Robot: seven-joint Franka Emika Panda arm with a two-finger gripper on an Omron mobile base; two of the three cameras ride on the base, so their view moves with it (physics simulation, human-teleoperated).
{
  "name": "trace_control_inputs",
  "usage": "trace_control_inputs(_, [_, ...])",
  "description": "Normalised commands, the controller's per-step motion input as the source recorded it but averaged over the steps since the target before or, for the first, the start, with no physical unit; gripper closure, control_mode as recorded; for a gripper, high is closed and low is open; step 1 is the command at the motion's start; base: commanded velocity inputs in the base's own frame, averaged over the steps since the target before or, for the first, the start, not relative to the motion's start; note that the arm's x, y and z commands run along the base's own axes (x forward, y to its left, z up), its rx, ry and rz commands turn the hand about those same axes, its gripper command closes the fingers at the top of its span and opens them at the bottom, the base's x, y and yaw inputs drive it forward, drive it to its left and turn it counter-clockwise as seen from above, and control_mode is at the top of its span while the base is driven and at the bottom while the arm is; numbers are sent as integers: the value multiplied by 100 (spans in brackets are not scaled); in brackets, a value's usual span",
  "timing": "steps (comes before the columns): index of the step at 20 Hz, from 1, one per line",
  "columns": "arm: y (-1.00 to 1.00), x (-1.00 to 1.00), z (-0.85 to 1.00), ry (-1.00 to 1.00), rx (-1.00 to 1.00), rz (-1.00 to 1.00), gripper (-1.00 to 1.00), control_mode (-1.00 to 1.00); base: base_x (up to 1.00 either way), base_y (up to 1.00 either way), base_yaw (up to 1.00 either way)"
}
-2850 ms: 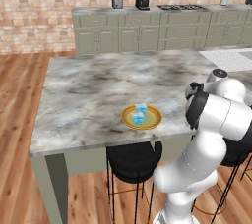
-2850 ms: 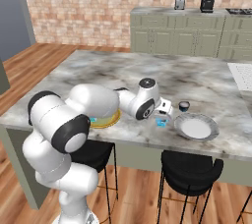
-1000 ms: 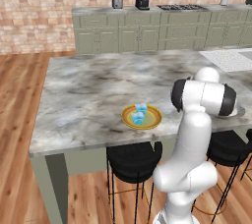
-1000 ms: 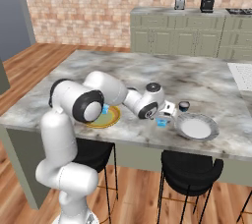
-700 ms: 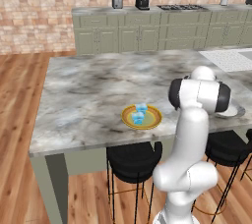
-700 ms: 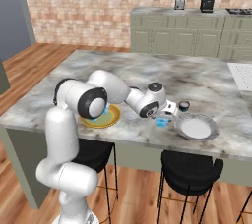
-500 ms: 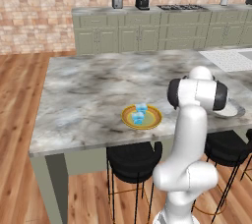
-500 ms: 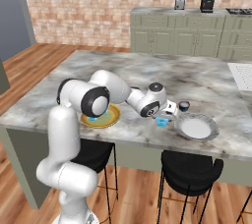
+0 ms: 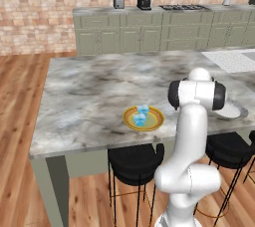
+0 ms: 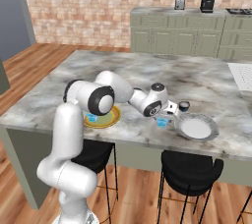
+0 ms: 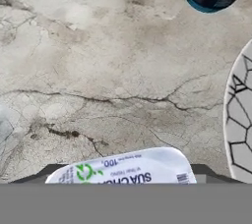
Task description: Place two yogurt containers on each plate.
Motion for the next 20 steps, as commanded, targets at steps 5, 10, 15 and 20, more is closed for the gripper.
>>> trace_control_inputs(5, [-3, -2, -7, 2, 0, 0, 100, -100, 0, 0, 0])
trace_control_inputs(10, [-2, -76, 65, 0, 1, -8, 100, -100, 0, 0, 0])
trace_control_inputs(15, [-14, -61, 79, -3, 0, -14, 100, -100, 0, 0, 0])
trace_control_inputs(20, [-55, 24, 6, 0, -15, -14, 100, -100, 0, 0, 0])
